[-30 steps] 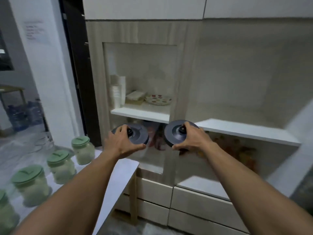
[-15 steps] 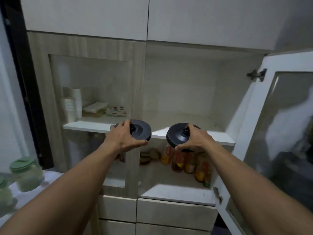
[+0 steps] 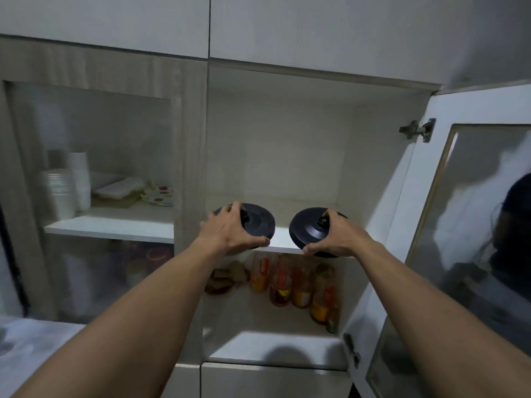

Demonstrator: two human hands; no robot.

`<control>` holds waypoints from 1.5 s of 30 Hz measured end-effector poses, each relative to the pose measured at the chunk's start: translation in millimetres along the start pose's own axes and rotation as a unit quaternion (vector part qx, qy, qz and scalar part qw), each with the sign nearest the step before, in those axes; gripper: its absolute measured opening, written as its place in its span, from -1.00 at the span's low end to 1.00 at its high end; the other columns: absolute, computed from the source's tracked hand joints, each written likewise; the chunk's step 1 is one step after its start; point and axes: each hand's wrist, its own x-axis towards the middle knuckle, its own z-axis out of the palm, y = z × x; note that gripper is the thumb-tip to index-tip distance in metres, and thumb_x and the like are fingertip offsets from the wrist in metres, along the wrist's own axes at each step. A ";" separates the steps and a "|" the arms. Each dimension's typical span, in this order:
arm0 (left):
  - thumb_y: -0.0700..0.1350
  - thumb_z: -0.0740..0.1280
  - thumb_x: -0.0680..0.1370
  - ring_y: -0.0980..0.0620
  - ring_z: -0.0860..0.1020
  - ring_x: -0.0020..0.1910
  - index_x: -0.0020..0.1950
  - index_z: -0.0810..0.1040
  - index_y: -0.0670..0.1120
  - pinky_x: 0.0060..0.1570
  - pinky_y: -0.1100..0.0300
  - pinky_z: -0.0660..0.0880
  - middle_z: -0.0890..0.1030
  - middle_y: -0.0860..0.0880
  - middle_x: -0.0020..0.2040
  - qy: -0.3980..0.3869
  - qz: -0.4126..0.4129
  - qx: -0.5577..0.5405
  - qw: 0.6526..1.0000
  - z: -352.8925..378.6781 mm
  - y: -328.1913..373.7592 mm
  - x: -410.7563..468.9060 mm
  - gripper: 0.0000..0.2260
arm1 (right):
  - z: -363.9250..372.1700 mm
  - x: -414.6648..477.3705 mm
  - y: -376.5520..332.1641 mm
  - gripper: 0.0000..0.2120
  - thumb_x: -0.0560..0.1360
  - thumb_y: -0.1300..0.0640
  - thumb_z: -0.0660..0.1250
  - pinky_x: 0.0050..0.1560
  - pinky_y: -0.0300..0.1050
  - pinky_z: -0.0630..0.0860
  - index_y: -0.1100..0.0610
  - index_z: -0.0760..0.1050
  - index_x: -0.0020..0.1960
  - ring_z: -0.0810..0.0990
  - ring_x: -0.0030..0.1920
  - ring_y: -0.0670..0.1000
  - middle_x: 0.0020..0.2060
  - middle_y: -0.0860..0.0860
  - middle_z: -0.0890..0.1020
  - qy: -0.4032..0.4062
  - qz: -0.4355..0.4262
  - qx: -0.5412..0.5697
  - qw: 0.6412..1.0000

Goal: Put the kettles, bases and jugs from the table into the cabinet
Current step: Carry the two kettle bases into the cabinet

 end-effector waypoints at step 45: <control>0.50 0.40 0.12 -0.30 0.27 0.42 0.48 0.21 0.03 0.35 -0.20 0.29 0.37 -0.10 0.43 -0.114 -0.120 -0.014 0.986 283.8 36.6 456.1 0.06 | 120.3 473.8 178.0 0.33 0.09 -0.46 0.55 0.50 0.18 0.28 0.05 0.01 0.62 0.25 0.54 0.28 0.55 0.10 0.29 -0.100 0.093 0.046 0.990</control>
